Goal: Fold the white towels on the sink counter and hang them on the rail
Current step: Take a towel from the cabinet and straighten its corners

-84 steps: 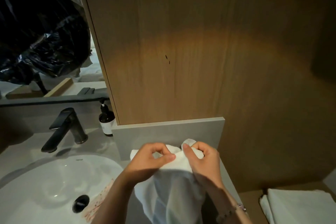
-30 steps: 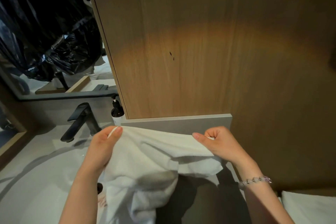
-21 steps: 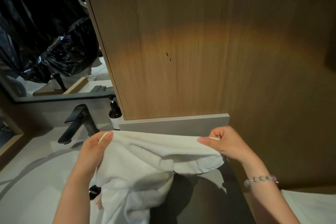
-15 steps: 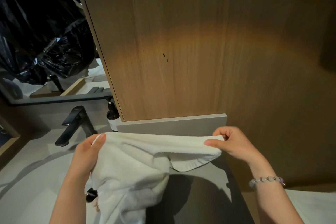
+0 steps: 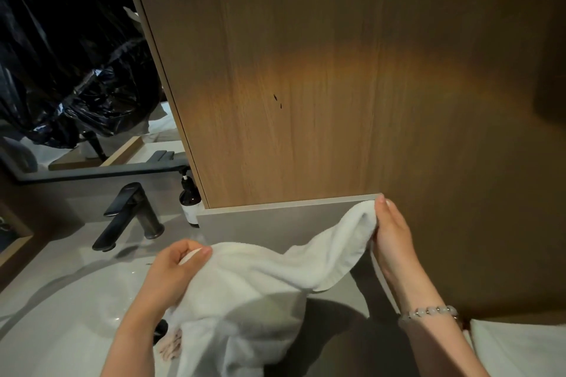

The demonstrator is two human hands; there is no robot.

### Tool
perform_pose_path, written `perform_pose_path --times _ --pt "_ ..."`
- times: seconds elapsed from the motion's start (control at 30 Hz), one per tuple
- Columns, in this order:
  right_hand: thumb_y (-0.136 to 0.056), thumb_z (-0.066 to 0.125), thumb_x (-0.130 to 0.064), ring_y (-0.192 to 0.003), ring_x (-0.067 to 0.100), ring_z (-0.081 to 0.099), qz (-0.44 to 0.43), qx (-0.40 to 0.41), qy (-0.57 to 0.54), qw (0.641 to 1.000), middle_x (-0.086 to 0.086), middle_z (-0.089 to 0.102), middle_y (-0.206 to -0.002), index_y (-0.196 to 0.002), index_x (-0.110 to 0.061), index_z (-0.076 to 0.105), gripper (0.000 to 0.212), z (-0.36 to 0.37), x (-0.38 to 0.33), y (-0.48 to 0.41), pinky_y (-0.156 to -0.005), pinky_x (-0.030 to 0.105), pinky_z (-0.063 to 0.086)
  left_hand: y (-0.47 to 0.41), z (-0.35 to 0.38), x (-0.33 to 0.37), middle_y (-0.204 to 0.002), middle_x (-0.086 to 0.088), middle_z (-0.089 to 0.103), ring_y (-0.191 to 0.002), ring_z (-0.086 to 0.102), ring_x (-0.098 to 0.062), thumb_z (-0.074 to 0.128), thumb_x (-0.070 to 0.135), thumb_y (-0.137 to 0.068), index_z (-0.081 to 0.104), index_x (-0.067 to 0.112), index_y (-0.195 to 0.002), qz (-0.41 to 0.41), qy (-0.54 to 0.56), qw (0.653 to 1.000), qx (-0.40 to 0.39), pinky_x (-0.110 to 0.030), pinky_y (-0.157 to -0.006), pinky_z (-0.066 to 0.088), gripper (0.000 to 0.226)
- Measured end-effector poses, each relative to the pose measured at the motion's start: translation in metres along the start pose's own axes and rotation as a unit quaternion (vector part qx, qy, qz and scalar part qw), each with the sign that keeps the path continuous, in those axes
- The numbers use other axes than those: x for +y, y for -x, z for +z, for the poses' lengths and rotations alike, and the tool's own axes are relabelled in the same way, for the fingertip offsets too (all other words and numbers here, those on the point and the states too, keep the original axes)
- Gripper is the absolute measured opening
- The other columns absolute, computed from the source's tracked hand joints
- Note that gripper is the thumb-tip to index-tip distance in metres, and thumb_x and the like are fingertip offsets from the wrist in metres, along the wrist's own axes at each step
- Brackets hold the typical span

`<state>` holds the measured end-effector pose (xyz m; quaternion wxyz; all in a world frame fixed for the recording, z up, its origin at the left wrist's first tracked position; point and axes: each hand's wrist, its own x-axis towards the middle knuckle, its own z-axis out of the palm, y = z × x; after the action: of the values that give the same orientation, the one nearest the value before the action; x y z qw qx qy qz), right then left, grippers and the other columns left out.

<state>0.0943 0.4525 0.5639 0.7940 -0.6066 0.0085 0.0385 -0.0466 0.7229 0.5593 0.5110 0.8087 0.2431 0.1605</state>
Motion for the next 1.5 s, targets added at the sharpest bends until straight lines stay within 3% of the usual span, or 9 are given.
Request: perform_pose_path --times 0.13,0.23,0.47,0.77,0.87,1.03,1.13,1.33,1.5 --pt "-0.088 0.043 -0.047 -0.09 0.005 0.057 -0.056 -0.117 0.111 0.985 -0.001 0.063 -0.099 -0.106 -0.01 0.057 0.043 0.03 -0.001 0.02 -0.071 0.012 0.041 0.003 0.032 0.032 -0.054 0.008 0.055 -0.046 0.047 0.002 0.064 0.011 -0.087 0.056 0.01 -0.066 0.078 -0.014 0.996 -0.034 -0.01 -0.047 0.036 0.023" --pt "-0.075 0.036 -0.061 -0.096 -0.001 0.058 -0.044 -0.182 0.144 0.972 -0.008 0.063 -0.105 -0.106 -0.016 0.055 0.058 0.05 0.014 0.034 -0.074 0.01 0.041 0.01 0.057 0.046 -0.058 0.009 0.056 -0.053 0.049 0.004 0.067 0.011 -0.084 0.055 0.013 -0.067 0.111 -0.011 0.991 -0.072 -0.01 -0.053 0.038 0.021" --pt "-0.094 0.035 -0.047 -0.071 0.014 0.046 -0.05 -0.12 0.214 0.968 0.003 0.043 -0.07 -0.073 -0.013 0.042 0.041 0.064 0.04 0.042 -0.065 0.026 0.038 0.021 0.087 0.05 -0.053 0.016 0.056 -0.055 0.05 0.005 0.069 0.017 -0.083 0.057 0.019 -0.064 0.128 0.029 0.991 -0.037 -0.008 -0.055 0.038 0.023" --pt "-0.09 0.031 -0.056 -0.109 0.016 0.05 -0.01 -0.07 0.176 0.982 -0.004 0.05 -0.109 -0.117 -0.018 0.052 0.051 0.04 0.027 0.031 -0.098 0.032 0.04 0.011 0.054 0.024 -0.056 0.008 0.05 -0.052 0.044 -0.002 0.065 0.036 -0.085 0.058 0.016 -0.065 0.106 -0.125 0.971 -0.174 -0.015 -0.054 0.034 0.029" --pt "-0.084 0.036 -0.052 -0.064 0.01 0.041 -0.104 -0.039 0.175 0.978 -0.001 0.042 -0.067 -0.068 -0.016 0.042 0.04 0.02 0.017 0.019 -0.063 0.019 0.035 0.013 0.037 0.013 -0.044 0.009 0.036 -0.043 0.031 -0.003 0.066 0.03 -0.086 0.05 0.018 -0.055 0.053 -0.089 0.973 -0.207 -0.017 -0.046 0.024 0.036" --pt "-0.094 0.048 -0.034 -0.051 0.007 0.031 -0.139 -0.02 0.227 0.964 0.0 0.033 -0.056 -0.06 -0.013 0.034 0.042 0.003 0.021 0.009 -0.052 0.023 0.029 0.019 0.034 0.006 -0.055 0.008 0.051 -0.055 0.046 -0.002 0.069 0.024 -0.082 0.057 0.017 -0.062 0.047 -0.007 0.968 -0.246 -0.012 -0.056 0.036 0.024" --pt "-0.093 0.049 -0.033 -0.054 0.012 0.034 -0.15 0.012 0.224 0.963 0.002 0.037 -0.057 -0.06 -0.012 0.036 0.041 -0.005 0.019 0.003 -0.054 0.026 0.03 0.019 0.034 -0.001 -0.066 0.009 0.061 -0.068 0.055 0.002 0.066 0.019 -0.087 0.063 0.025 -0.063 0.068 -0.023 0.975 -0.208 -0.015 -0.072 0.04 0.025" --pt "-0.091 0.054 -0.038 -0.068 0.014 0.053 -0.154 0.005 0.295 0.943 -0.002 0.059 -0.069 -0.071 -0.015 0.056 0.031 -0.012 0.02 -0.002 -0.064 0.03 0.039 0.015 0.046 0.014 -0.071 0.012 0.062 -0.071 0.056 -0.005 0.059 0.019 -0.09 0.058 0.026 -0.067 0.165 -0.033 0.986 -0.005 -0.012 -0.063 0.04 0.024" --pt "-0.092 0.055 -0.032 -0.087 -0.005 0.062 -0.118 -0.158 0.295 0.935 -0.014 0.07 -0.088 -0.093 -0.031 0.067 0.012 0.002 0.016 0.01 -0.075 0.012 0.044 0.002 0.056 0.045 -0.061 0.024 0.056 -0.059 0.047 0.0 0.059 0.01 -0.089 0.055 0.023 -0.07 0.216 -0.062 0.973 -0.053 -0.011 -0.057 0.034 0.024"
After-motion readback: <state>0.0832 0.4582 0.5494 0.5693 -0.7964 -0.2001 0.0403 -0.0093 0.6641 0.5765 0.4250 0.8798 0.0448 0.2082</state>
